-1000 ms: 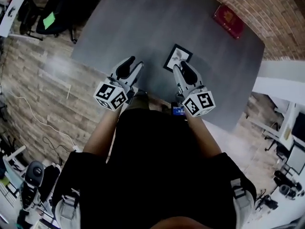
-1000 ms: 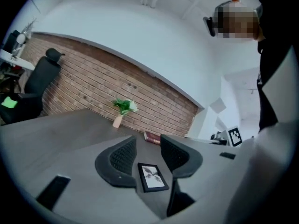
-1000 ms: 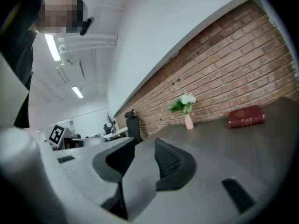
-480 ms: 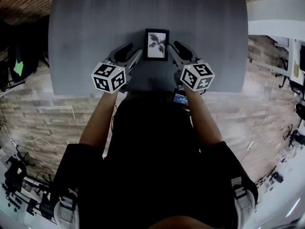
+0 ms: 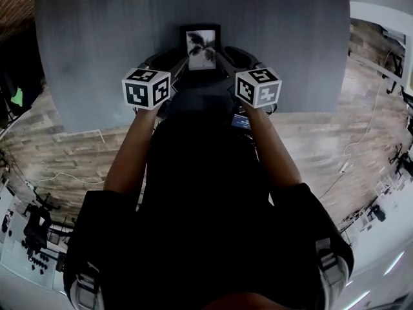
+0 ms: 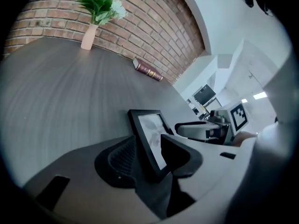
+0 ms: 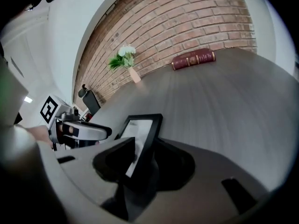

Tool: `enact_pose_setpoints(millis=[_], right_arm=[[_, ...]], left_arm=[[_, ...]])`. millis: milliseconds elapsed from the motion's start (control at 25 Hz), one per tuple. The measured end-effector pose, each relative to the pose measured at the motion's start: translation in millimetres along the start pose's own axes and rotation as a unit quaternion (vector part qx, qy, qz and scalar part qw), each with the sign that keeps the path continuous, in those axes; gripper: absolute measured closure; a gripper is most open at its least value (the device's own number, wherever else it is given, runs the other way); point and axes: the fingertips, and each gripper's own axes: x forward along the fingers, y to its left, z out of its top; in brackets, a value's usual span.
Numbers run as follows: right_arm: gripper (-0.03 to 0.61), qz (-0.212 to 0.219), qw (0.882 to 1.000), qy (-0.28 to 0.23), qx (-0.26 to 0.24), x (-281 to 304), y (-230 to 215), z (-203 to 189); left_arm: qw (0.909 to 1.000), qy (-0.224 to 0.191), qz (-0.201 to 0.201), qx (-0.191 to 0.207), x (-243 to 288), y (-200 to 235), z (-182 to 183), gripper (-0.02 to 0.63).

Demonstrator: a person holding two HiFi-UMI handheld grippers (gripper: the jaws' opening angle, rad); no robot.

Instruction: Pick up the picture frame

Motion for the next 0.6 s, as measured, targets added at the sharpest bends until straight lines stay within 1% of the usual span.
enact_pose_setpoints(millis=[200,360,600], right_arm=[[0.443,-0.003,1.000,0.027,0.005,15,-3,-5],[0.445,-0.021,0.999,0.046,-0.019,22,-4,-7],[0.456,-0.039,0.996,0.057,-0.063,23,-1,-12]], left_arm=[[0.9995,0.026,0.019,0.002,15,10,-1,0.456],[0.9984,0.050,0.023,0.013,20,12,-7,0.456],[0.9968,0.068,0.029,0.031,20,8,-12,0.469]])
